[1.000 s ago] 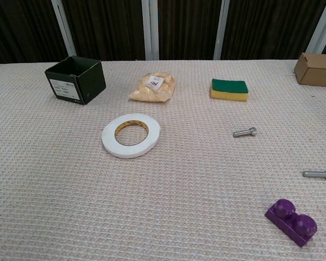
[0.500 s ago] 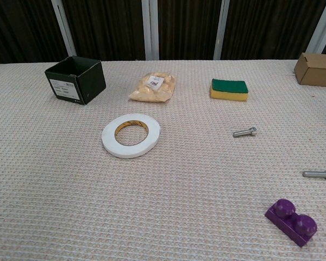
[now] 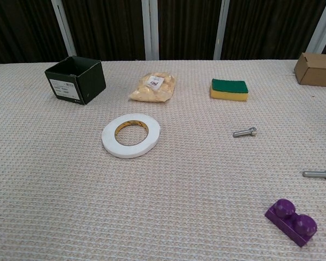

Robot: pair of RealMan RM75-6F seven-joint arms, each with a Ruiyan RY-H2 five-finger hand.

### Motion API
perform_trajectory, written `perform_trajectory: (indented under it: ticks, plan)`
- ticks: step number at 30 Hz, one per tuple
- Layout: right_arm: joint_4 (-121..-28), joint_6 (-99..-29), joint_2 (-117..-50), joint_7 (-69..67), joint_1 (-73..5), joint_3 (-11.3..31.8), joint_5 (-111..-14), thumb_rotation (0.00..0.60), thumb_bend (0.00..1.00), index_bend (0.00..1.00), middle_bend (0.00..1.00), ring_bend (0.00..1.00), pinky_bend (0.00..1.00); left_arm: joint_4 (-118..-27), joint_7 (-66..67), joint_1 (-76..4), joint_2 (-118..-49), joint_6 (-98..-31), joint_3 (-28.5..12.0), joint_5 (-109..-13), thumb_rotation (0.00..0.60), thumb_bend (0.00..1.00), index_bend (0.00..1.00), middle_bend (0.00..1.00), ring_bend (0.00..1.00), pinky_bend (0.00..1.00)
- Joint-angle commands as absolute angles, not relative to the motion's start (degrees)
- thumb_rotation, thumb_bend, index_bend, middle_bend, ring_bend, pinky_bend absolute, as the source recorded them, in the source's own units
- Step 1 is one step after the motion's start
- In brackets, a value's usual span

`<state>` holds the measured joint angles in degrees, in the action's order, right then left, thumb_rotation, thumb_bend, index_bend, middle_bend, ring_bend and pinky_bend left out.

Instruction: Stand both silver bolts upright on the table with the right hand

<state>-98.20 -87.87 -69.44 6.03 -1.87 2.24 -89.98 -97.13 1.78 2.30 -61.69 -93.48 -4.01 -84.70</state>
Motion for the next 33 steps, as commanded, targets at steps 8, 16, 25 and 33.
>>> perform_trajectory:
  ticks: [8,16,25,33]
  plan:
    - [-101.65,-82.42,-74.79,12.77,-4.61,4.28,-83.69,0.6,0.2,0.29,0.03,0.06,0.02,-97.57,3.29,1.59,-62.01,-92.4,-4.13,-84.36,0.6,0.12,0.02,0.06,0.0,0.15]
    - [-102.49,-77.86,-78.49,19.66,-7.88,6.81,-77.11,0.6,0.2,0.35,0.03,0.06,0.02,-97.6,3.36,1.33,-62.03,-91.95,-4.28,-83.93,0.6,0.12,0.03,0.06,0.0,0.15]
    - [-99.52,-74.15,-83.34,25.5,-11.09,8.33,-70.54,0.6,0.22,0.42,0.04,0.06,0.02,-97.69,3.35,1.4,-62.06,-92.17,-4.32,-83.86,0.6,0.12,0.03,0.06,0.0,0.15]
    - [-97.03,-72.43,-85.22,27.35,-12.82,9.15,-66.46,0.6,0.27,0.44,0.04,0.06,0.02,-97.66,3.01,1.37,-61.97,-92.14,-4.42,-83.69,0.6,0.12,0.03,0.06,0.0,0.15]
